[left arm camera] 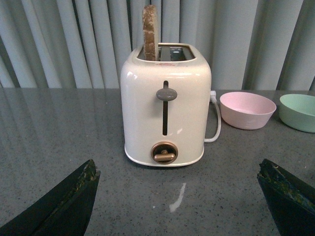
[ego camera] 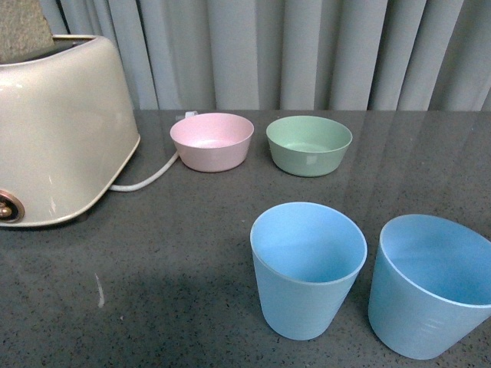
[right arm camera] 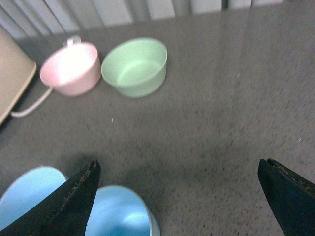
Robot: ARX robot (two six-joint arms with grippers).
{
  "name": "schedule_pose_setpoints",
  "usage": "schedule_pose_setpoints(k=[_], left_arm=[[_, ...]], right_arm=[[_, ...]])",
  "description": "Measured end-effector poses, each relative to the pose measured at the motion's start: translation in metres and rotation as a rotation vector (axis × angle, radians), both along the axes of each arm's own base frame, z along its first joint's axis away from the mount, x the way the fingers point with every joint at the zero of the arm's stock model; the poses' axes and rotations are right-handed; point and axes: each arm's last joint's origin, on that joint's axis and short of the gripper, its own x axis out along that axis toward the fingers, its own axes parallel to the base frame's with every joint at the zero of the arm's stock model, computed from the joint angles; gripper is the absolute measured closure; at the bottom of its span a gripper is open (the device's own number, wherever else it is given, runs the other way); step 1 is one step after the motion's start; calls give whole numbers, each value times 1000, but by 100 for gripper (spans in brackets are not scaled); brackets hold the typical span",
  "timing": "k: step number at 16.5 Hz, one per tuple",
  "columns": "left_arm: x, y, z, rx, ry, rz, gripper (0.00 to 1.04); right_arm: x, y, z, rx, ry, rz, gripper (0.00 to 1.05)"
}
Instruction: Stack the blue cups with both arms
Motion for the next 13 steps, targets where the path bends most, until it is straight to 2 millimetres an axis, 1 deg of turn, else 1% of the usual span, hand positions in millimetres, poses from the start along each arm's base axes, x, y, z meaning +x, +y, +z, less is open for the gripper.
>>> schedule_pose_setpoints(k=[2,3,6,7,9,10,11,12,13], left_arm=[[0,0,0,0,0,0,7],[0,0,0,0,0,0,7],[0,0,0,0,0,0,7],[0,0,0,0,0,0,7],[0,0,0,0,0,0,7],[0,0,0,0,0,0,7],[0,0,0,0,0,0,7],[0,0,0,0,0,0,7],[0,0,0,0,0,0,7]], right_arm=[[6,6,-18,-18,115,27,7],[8,7,-23,-23,149,33,7],[6,16,-27,-28,182,81,7],[7,20,-34,-37,212,97,7],[10,23,-49,-71,255,74,7],[11,24,-52,-76,263,74,7],[13,25,-53,-81,262,68,13],[14,25,-55,-86,266,62,27],[14,25,-55,-87,265,60,38]])
